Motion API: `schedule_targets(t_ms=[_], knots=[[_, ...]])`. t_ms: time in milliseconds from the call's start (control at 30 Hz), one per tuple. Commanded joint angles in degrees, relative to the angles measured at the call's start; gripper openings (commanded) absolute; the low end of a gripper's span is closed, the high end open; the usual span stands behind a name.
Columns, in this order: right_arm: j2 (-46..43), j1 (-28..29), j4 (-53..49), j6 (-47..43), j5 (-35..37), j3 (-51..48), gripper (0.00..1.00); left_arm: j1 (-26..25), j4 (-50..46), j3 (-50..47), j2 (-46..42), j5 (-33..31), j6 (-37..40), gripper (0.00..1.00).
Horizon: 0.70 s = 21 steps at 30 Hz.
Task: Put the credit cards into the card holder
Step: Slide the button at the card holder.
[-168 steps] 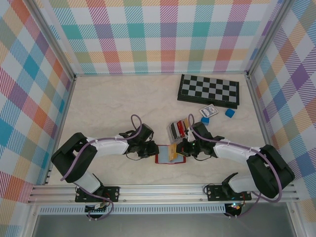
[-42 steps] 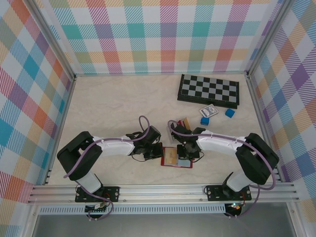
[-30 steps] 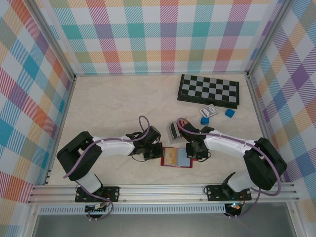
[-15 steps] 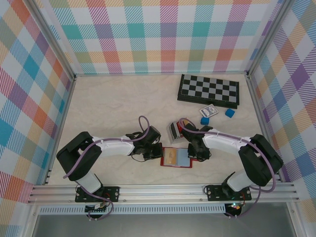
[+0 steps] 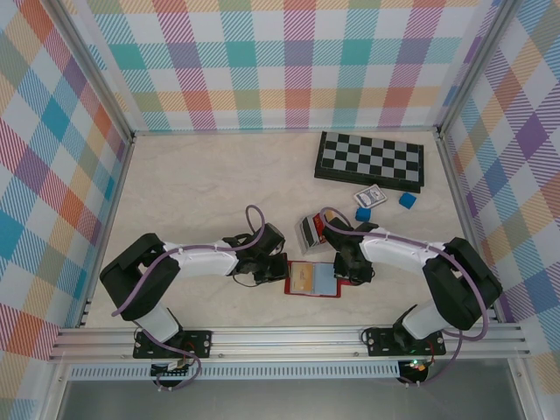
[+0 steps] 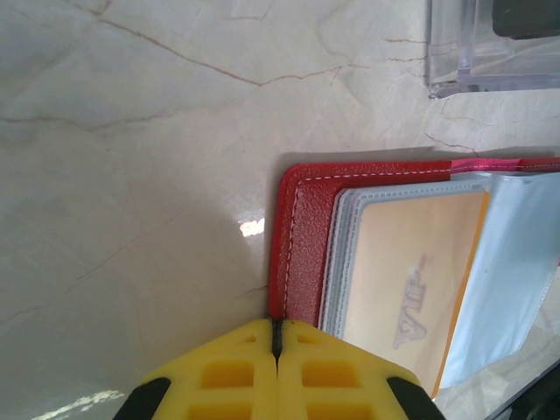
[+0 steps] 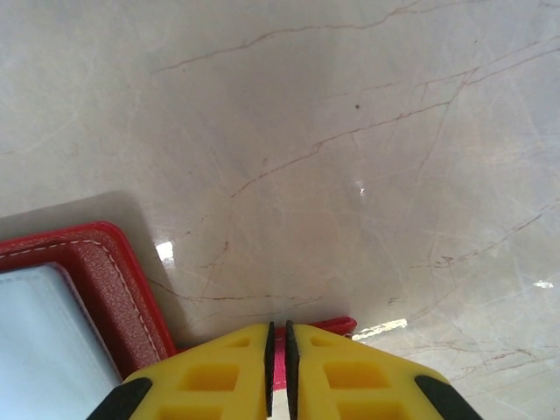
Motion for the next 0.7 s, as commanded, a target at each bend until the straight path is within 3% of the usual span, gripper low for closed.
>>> schedule_targets(t_ms=[0,400,667], knots=[[0.7,-0.9,-7.2,1.7,5.9,-2.1,0.15,-0.8,-4.4,-1.0,-1.7,-2.4,-0.3,0.00],[-4.3,-2.2,-9.2,1.3,6.4,-2.9,0.19,-0.8,-4.0,-1.3,-1.7,-2.4,-0.1,0.00],[0.6,-3.0,-7.2,-3.2,0.8,-1.8,0.17,-0.8,-3.6,-1.1,-2.5,-2.7,-0.4,0.00]])
